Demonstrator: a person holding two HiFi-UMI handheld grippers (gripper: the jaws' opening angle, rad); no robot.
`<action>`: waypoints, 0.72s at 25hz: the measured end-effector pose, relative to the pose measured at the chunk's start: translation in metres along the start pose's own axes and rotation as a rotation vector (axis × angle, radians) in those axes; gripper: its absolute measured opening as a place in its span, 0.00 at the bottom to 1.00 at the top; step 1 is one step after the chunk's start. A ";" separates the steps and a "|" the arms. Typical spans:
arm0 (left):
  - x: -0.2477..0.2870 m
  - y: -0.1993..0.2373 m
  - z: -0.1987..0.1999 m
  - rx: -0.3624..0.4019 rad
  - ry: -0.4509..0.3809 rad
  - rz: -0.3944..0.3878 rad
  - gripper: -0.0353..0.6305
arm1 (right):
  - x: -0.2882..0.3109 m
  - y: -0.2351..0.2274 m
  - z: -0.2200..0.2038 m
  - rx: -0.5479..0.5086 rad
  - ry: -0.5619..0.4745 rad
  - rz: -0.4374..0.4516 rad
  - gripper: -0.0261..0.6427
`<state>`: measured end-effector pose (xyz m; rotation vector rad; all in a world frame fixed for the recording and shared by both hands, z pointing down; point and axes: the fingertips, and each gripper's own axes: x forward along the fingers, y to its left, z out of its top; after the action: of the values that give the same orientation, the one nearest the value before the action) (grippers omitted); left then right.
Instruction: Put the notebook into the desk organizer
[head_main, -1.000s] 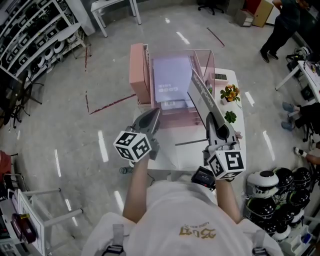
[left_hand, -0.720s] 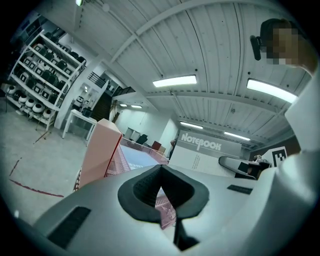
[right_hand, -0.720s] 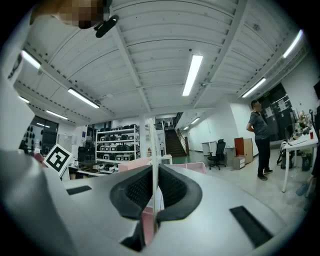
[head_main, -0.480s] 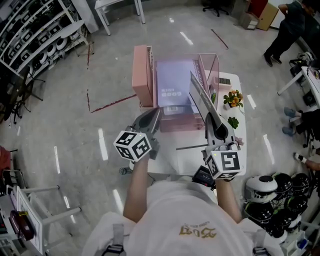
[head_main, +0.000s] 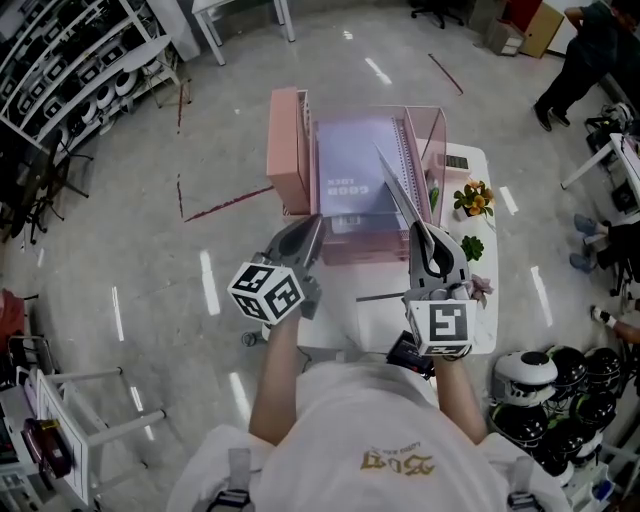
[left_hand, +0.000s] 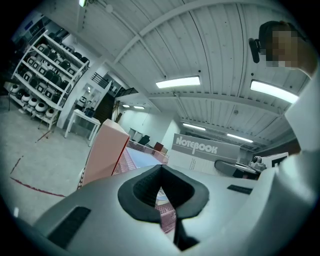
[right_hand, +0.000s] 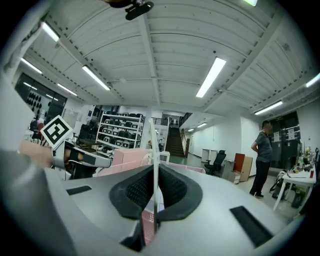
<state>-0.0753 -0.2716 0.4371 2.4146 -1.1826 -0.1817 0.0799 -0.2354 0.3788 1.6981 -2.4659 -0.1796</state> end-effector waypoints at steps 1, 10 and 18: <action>0.000 0.001 0.000 0.001 0.000 0.002 0.08 | 0.002 0.001 -0.001 -0.010 0.002 0.002 0.07; 0.000 0.004 0.005 0.003 -0.012 0.013 0.08 | 0.020 0.012 -0.003 -0.193 0.023 0.005 0.07; 0.000 0.007 0.007 0.002 -0.013 0.017 0.08 | 0.034 0.026 -0.011 -0.354 0.060 0.014 0.07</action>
<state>-0.0824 -0.2782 0.4336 2.4080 -1.2092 -0.1919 0.0462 -0.2582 0.3962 1.5120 -2.2379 -0.5211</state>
